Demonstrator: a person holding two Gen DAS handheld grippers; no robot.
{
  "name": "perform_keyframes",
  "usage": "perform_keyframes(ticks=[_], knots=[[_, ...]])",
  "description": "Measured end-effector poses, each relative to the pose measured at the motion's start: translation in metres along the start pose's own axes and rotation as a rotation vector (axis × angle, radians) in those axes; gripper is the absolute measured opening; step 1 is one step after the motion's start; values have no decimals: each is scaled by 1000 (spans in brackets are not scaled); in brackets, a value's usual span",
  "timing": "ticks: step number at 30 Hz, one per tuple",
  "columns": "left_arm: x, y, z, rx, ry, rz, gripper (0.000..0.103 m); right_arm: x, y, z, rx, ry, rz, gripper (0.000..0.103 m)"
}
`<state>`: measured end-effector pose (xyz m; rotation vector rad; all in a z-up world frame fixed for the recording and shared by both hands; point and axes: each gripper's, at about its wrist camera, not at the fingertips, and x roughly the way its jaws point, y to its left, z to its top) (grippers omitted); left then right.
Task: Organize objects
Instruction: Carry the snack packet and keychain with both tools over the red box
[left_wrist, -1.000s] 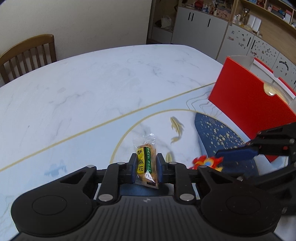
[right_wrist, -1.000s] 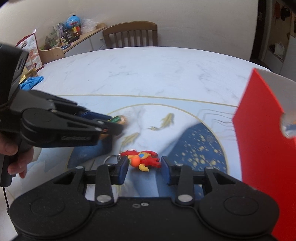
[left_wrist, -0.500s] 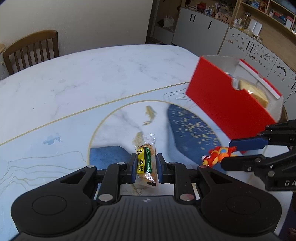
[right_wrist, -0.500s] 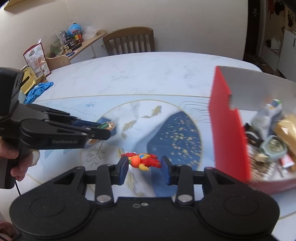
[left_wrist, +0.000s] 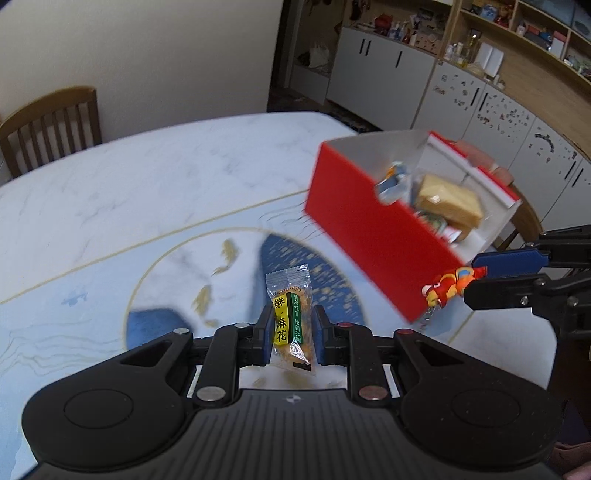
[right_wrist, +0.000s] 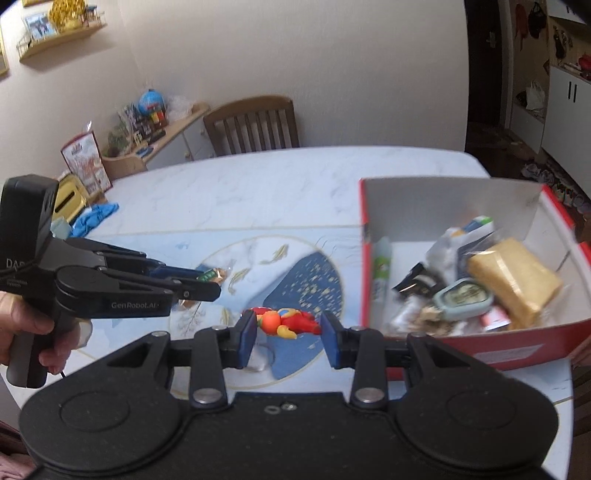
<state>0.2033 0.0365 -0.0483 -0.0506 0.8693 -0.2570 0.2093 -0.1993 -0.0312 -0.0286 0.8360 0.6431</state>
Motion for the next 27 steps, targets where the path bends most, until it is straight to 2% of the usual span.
perform_keyframes(ticks=[4,13,21,27], knots=[[-4,-26,16,20,-19,-14,20,-19,-14,7,-21,-31,0,36],[4,-79,60,79,-59,-22,20,-44,-61,28,-51,-89,-68,36],[36,-120,93,137,-39,-11,20,-53,-109,45,-54,-140,-116,36],[72,-145,117,154,5,-16,20,-35,-137,44,-70,-111,-136,36]])
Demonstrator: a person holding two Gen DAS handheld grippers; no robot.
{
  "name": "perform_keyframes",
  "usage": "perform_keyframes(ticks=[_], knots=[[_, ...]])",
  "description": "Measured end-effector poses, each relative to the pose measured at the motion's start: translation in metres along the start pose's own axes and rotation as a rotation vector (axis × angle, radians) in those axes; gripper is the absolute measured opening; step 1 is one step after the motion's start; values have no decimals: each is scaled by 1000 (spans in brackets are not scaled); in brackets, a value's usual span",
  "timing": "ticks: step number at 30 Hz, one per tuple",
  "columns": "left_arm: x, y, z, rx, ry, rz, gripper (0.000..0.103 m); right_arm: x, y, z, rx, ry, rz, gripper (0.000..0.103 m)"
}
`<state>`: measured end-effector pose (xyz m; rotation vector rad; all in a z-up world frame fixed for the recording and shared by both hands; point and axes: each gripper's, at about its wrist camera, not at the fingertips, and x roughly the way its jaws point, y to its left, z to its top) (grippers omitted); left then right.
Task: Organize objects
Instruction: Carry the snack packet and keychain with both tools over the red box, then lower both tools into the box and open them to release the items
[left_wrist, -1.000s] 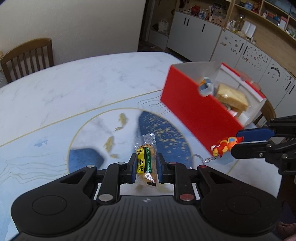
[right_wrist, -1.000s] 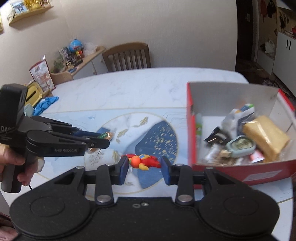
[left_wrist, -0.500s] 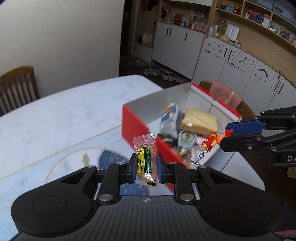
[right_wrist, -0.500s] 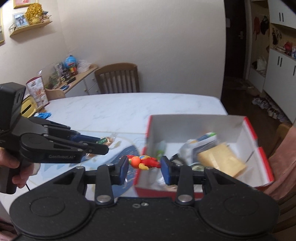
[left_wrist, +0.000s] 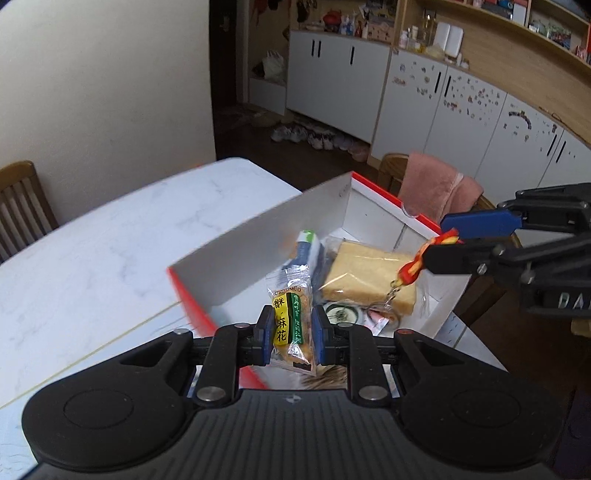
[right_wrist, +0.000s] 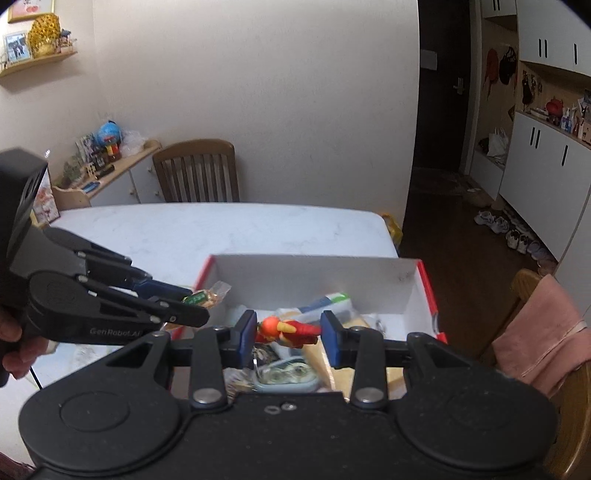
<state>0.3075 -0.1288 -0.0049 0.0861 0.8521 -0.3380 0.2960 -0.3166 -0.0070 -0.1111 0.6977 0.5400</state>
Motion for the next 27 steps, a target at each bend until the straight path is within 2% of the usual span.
perform_keyframes(ticks=[13,19,27], knots=[[82,-20,1,29,163,18,20,56,-15,-33,-78,191,59,36],[100,-16,0,18,209,42,20,71,-12,-39,-110,266,84,36],[113,-14,-4,11,253,45,20,86,-15,-41,-96,320,79,37]])
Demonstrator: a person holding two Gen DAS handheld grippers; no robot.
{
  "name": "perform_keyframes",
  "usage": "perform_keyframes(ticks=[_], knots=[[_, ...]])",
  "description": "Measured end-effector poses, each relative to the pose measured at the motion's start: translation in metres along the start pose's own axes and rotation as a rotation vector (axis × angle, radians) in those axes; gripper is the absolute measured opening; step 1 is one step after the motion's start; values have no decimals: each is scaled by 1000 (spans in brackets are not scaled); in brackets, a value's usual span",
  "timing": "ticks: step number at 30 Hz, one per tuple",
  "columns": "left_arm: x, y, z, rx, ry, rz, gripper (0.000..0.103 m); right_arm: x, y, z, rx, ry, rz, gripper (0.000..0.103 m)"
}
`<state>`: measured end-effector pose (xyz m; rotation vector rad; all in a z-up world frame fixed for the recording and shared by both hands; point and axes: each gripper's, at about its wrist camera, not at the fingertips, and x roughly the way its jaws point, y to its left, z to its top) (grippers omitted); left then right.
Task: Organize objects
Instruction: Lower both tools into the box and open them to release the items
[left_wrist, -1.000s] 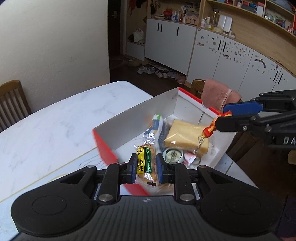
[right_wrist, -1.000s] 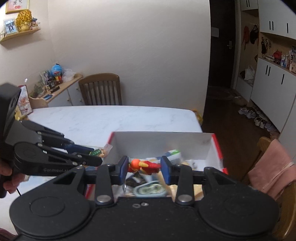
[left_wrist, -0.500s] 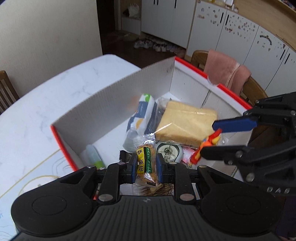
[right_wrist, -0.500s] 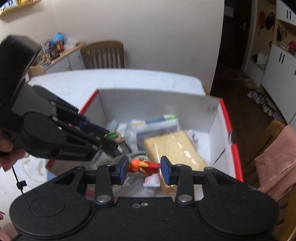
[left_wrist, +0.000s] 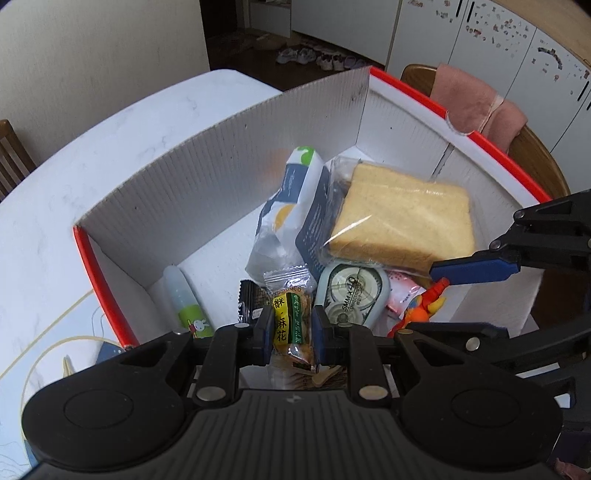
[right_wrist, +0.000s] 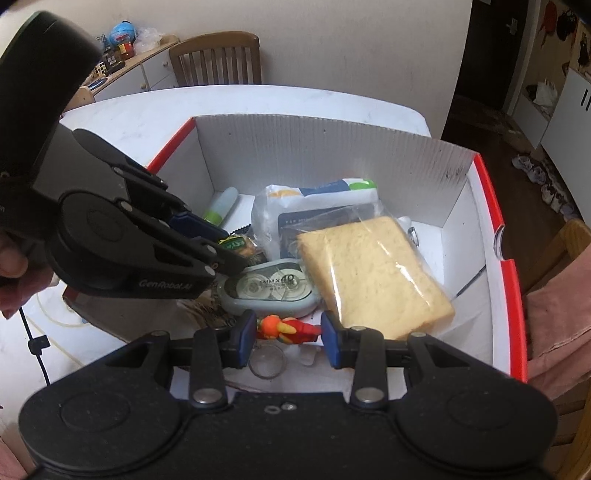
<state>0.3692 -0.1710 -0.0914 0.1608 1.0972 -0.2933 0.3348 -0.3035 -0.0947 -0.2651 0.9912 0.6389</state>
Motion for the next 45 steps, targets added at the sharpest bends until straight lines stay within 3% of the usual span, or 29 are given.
perform_keyframes(ticks=[15,23,31,40,41,43,45], knots=[[2,2,-3,-48,-9,-15,20,-1,-4,1,29,4,23,40],[-5,-2,-7,-47,-33,6,20,-17,-4,-5,37,-38,33,53],[-23,-7,-16,-41,-82,16,29,-38,1,-8,36,-90,38,58],[-58,-8,-30,-68,-154,5,31,-60,12,-11,7,-133,16,63],[-63,-9,-31,-69,-164,2,33,-62,13,-12,6,-138,14,63],[-73,-10,-35,-75,-190,1,64,-67,15,-13,10,-149,10,63],[-84,-11,-39,-74,-228,3,70,-73,17,-14,17,-160,9,64]])
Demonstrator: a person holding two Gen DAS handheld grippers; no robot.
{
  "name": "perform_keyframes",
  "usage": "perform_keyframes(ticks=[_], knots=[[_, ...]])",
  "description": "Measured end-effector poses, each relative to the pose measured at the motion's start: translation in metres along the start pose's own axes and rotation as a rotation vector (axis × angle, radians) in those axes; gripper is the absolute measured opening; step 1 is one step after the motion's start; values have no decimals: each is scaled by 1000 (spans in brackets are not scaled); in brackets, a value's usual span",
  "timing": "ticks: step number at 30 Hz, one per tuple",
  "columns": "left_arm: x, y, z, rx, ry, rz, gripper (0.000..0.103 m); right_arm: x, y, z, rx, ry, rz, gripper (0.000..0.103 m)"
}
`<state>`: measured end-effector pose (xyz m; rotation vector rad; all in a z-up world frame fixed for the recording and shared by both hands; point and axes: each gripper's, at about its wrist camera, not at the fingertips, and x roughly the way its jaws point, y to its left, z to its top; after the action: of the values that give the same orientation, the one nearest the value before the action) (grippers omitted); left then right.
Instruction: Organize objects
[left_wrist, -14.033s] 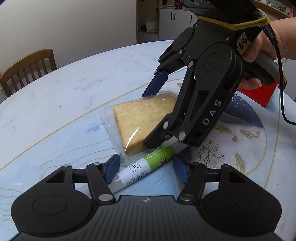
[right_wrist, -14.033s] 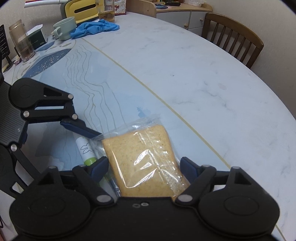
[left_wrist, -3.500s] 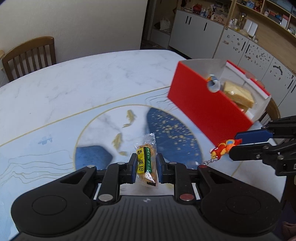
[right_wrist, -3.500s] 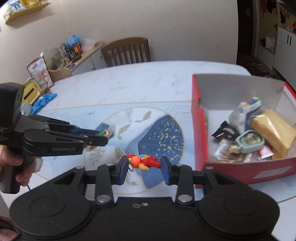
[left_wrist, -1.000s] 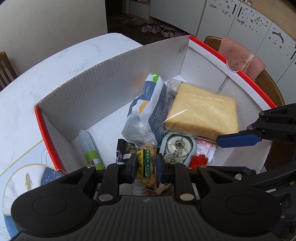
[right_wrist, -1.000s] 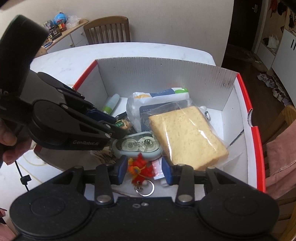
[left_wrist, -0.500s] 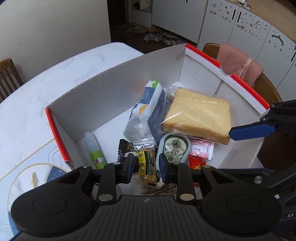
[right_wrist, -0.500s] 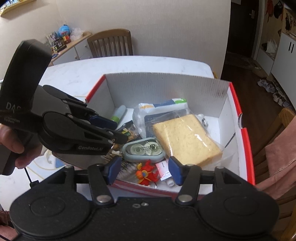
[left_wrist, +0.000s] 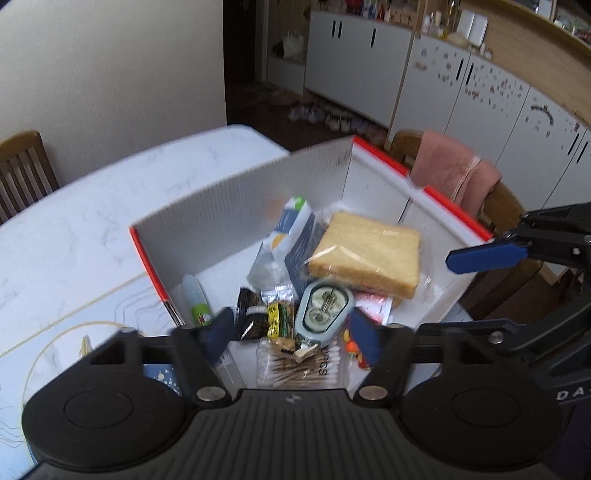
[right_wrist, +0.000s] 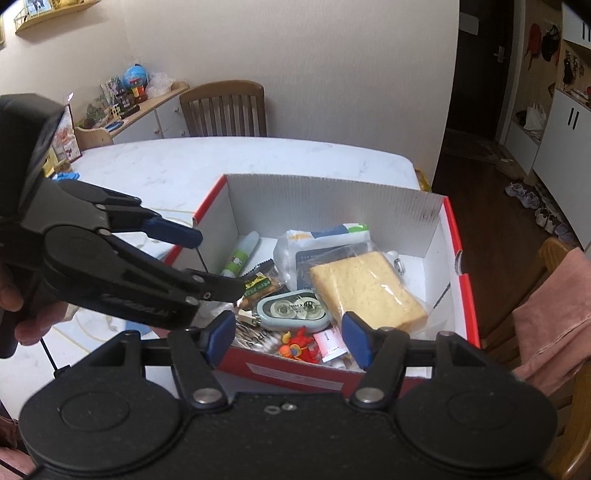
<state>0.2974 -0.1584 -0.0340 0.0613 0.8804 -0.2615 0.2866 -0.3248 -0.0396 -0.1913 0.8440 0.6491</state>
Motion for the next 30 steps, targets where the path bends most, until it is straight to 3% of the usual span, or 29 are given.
perform_keyframes(ticks=[8,16,20,24,30], knots=[[-35,-2,-9,14,-71,-3,72,-26,10,-3,25,-75,-12,79],[-64,-1,-24,3,-122,1,85,-47,23,-8,52,-146,-23,99],[-74,3,-31,-20,-138,7,89,-54,27,-13,71,-178,-27,102],[-82,6,-38,-32,-148,20,102,-60,31,-16,92,-195,-27,102],[-88,9,-48,-52,-155,41,102,-66,44,-24,78,-220,-59,103]])
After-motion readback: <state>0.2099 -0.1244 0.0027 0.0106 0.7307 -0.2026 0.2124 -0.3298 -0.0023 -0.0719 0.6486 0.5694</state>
